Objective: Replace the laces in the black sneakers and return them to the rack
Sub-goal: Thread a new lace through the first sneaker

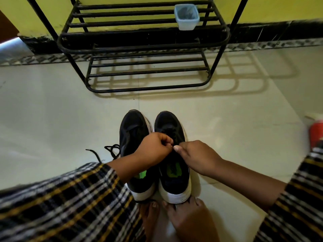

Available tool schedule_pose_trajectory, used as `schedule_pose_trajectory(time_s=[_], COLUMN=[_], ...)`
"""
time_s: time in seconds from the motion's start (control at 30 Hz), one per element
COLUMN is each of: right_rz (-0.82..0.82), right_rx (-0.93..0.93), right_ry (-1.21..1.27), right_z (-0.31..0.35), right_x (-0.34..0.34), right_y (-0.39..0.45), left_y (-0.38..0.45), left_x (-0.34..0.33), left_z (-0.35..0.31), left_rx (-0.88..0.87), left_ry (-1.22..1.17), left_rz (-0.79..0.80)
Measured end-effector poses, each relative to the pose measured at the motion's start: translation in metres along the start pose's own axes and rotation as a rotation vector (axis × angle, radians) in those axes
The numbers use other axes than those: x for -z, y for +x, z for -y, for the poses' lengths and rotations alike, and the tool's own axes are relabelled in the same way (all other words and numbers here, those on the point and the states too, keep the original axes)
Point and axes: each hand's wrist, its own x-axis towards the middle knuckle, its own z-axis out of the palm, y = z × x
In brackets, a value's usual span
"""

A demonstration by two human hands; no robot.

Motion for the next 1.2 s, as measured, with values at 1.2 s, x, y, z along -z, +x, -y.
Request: schedule_pose_trajectory(time_s=[1.2], right_rz=[-0.212], right_rx=[-0.132], right_ry=[0.349], right_z=[-0.008], right_x=[0.014], right_y=[0.023], left_y=[-0.017], left_x=[0.028], left_z=[0.007], left_rx=[-0.336], left_ry=[0.407], left_rz=[-0.092])
